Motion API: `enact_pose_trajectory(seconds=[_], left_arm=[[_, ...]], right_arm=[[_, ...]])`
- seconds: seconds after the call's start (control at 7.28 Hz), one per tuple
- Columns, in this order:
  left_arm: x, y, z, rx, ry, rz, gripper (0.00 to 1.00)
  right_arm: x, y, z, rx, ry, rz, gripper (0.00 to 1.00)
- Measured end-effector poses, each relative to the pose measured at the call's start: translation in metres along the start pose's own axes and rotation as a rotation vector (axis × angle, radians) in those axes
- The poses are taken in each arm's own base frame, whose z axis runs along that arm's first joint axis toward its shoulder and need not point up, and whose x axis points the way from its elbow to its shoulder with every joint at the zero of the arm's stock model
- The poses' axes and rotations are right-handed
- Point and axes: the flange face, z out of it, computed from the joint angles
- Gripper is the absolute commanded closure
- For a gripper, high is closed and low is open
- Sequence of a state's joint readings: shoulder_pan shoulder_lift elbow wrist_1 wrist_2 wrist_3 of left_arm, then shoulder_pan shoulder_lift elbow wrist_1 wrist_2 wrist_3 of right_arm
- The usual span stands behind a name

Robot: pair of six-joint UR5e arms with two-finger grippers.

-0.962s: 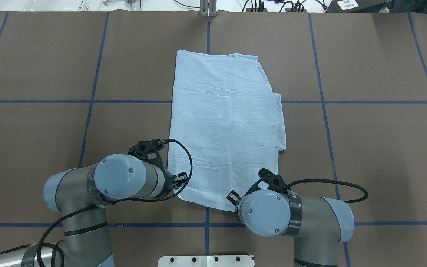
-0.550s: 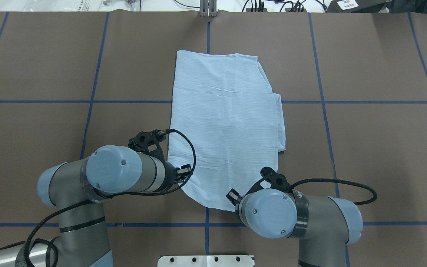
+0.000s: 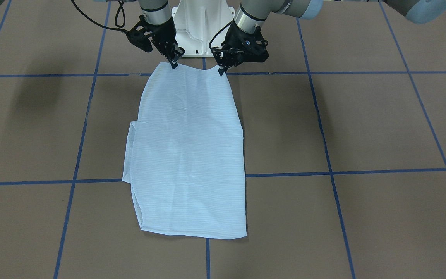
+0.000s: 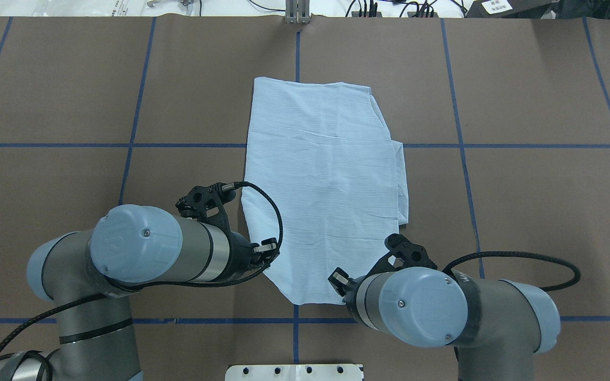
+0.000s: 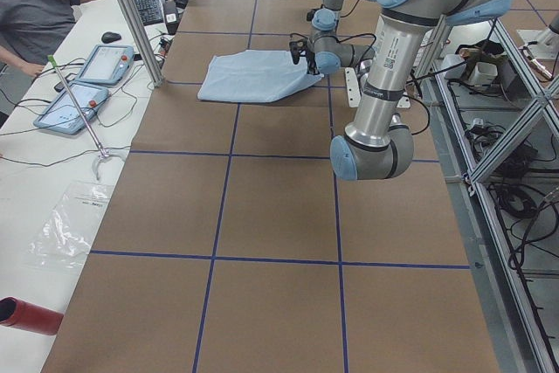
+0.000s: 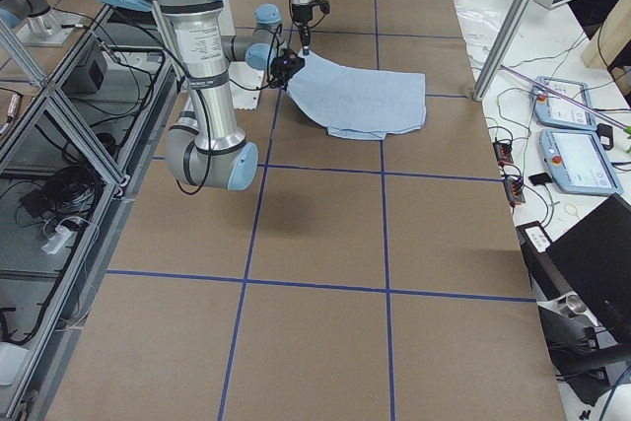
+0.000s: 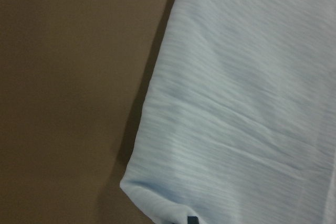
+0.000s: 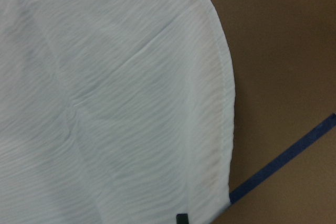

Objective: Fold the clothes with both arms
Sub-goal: 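Lift the near end with both grippers and carry it away from the robot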

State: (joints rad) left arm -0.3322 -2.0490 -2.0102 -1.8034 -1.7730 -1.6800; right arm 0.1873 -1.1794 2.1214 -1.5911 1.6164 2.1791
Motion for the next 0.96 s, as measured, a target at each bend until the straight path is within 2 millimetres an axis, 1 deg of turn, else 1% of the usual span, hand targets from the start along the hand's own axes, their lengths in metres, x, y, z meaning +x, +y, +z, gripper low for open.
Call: enact_pose_trajectory(seconds=[0.14, 0.27, 0.55, 0.69, 0.82, 0.96], left_arm=[[0.004, 0.011, -0.015, -0.034, 0.002, 0.003, 1.0], [0.007, 0.027, -0.034, -0.086, 0.0, 0.01, 1.0], [0.008, 0.066, -0.076, -0.184, -0.016, 0.022, 1.0], [0.006, 0.079, -0.086, -0.215, -0.033, 0.007, 1.0], [0.004, 0.085, -0.086, -0.229, -0.051, -0.011, 1.0], [0.002, 0.084, -0.078, -0.224, -0.073, -0.022, 1.0]], right_arm=[[0.001, 0.004, -0.019, -0.036, -0.021, -0.005, 1.0], [0.004, 0.013, -0.033, -0.075, -0.03, -0.014, 1.0], [0.013, 0.03, -0.054, -0.18, -0.009, -0.033, 1.0], [0.016, 0.035, -0.064, -0.236, 0.008, -0.039, 1.0], [0.018, 0.037, -0.068, -0.262, 0.019, -0.042, 1.0], [0.015, 0.033, -0.067, -0.261, 0.022, -0.042, 1.0]])
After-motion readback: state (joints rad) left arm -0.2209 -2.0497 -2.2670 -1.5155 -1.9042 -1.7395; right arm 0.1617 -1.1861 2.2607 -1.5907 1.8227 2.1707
